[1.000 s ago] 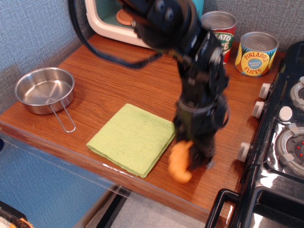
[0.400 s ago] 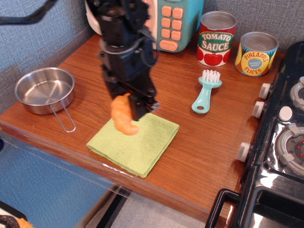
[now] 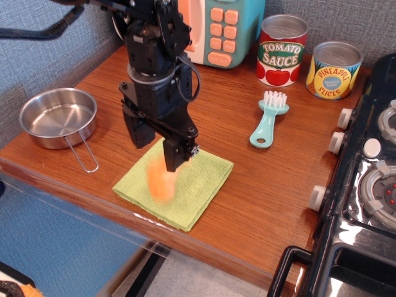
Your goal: Place the croissant on the yellow cloth.
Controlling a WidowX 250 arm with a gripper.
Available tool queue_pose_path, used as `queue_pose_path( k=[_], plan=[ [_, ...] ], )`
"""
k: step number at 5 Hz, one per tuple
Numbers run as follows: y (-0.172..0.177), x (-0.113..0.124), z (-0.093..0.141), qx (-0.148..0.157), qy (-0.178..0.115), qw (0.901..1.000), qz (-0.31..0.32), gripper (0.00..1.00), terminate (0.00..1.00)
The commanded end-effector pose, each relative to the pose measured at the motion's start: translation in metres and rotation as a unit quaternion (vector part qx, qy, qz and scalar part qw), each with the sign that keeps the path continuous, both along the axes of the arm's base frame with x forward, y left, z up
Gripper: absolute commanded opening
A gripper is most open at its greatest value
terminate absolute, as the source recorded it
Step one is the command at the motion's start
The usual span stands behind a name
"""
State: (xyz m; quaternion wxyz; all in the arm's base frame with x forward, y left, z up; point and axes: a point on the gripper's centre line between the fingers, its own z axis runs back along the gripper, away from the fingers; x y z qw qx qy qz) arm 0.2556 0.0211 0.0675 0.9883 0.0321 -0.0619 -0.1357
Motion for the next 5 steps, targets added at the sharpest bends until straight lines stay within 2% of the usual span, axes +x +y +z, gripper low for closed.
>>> queue_pose_path(
  k=[1,2,5],
  plan=[
    [0.0027,-0.0062,0.0093,-0.004,-0.013,0.9999,-0.003,1.0,0.0],
    [0.0009,-0.0063,0.0114,-0.019,-0.018,0.9996,-0.007,1.0,0.0],
    [0.0009,-0.0063,0.0114,-0.019,-0.018,0.9996,-0.007,1.0,0.0]
  ],
)
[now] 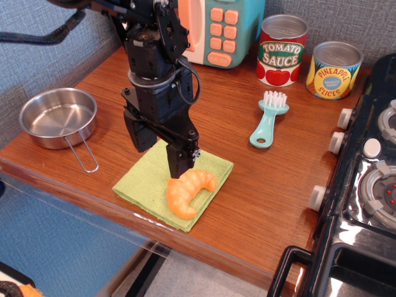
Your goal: Place the croissant on the yellow cloth.
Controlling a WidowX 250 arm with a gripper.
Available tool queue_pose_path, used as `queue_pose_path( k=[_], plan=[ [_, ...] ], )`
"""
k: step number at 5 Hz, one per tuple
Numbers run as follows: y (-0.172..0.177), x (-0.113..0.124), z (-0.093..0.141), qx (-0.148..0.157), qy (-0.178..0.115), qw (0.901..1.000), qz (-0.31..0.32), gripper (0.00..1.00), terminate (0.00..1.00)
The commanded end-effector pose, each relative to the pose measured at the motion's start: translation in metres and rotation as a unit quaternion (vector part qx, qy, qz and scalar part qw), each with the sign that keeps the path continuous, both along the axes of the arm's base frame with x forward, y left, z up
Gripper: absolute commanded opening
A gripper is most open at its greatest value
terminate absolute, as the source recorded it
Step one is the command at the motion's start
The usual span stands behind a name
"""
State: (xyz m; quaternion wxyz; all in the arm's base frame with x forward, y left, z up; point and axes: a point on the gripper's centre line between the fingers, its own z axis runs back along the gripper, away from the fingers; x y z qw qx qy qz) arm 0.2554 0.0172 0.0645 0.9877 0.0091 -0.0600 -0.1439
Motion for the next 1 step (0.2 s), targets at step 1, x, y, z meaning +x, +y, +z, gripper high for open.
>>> queue_pose_path(
  k=[1],
  plan=[
    [0.0049,-0.0061,0.0144,0.002,-0.023,0.9997,0.003,1.0,1.0]
  ],
)
